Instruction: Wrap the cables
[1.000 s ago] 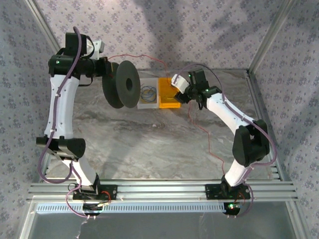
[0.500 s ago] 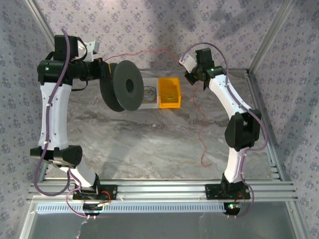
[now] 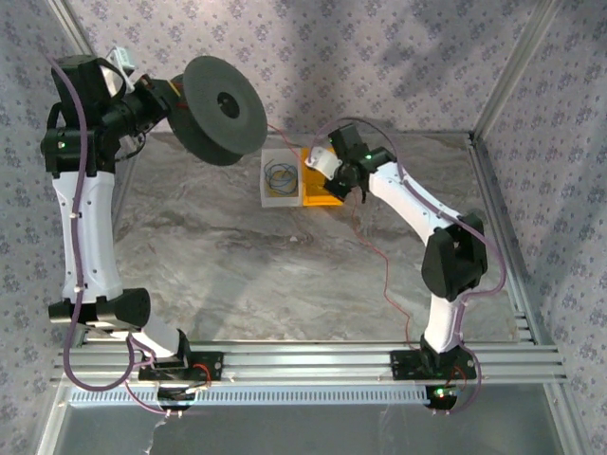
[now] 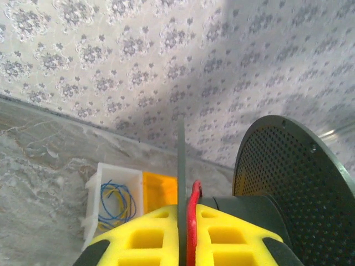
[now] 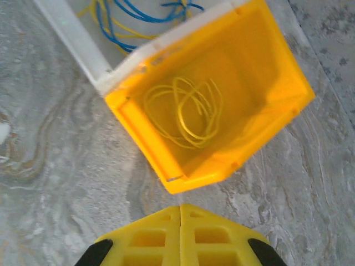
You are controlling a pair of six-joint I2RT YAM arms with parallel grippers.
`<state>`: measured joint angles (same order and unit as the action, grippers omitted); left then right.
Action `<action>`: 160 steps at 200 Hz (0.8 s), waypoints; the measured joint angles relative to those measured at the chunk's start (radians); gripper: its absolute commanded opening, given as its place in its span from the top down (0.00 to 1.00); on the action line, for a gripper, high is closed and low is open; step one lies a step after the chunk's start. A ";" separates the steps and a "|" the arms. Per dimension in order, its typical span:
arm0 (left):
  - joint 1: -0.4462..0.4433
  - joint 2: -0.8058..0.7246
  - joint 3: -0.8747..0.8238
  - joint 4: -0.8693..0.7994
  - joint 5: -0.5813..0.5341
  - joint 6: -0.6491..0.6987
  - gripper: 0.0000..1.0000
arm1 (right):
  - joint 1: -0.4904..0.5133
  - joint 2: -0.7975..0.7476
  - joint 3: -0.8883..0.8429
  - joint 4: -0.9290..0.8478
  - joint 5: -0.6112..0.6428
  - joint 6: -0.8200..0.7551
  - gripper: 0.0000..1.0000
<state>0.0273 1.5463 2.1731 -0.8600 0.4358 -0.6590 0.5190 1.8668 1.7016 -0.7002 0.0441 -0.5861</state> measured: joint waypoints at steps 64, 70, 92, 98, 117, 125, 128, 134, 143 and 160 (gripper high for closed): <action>-0.027 0.008 0.012 0.003 -0.186 -0.032 1.00 | 0.261 -0.125 0.043 -0.156 0.200 0.022 1.00; -0.042 0.012 0.012 0.004 -0.220 -0.031 1.00 | 0.290 -0.130 0.081 -0.189 0.220 0.018 1.00; -0.105 0.036 0.012 0.026 -0.323 -0.010 1.00 | 0.390 -0.134 0.212 -0.280 0.276 0.003 1.00; -0.128 0.047 0.013 0.028 -0.352 -0.001 1.00 | 0.418 -0.133 0.248 -0.301 0.287 -0.005 1.00; -0.197 0.088 0.021 0.021 -0.426 0.039 1.00 | 0.491 -0.116 0.370 -0.372 0.318 -0.029 1.00; -0.229 0.109 0.026 0.016 -0.455 0.058 1.00 | 0.513 -0.099 0.428 -0.396 0.328 -0.038 1.00; -0.240 0.115 0.027 0.016 -0.465 0.064 1.00 | 0.519 -0.092 0.450 -0.405 0.332 -0.042 1.00; -0.260 0.129 0.029 0.011 -0.481 0.077 1.00 | 0.529 -0.076 0.491 -0.423 0.336 -0.050 1.00; -0.288 0.148 0.031 0.002 -0.505 0.100 1.00 | 0.541 -0.052 0.544 -0.440 0.342 -0.061 1.00; -0.331 0.177 0.031 -0.020 -0.558 0.143 1.00 | 0.546 -0.022 0.590 -0.455 0.345 -0.089 1.00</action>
<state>-0.3038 1.7237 2.2040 -0.8799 -0.1223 -0.5163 1.0649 1.8446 2.2917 -1.1557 0.3893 -0.6754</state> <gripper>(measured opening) 0.099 0.072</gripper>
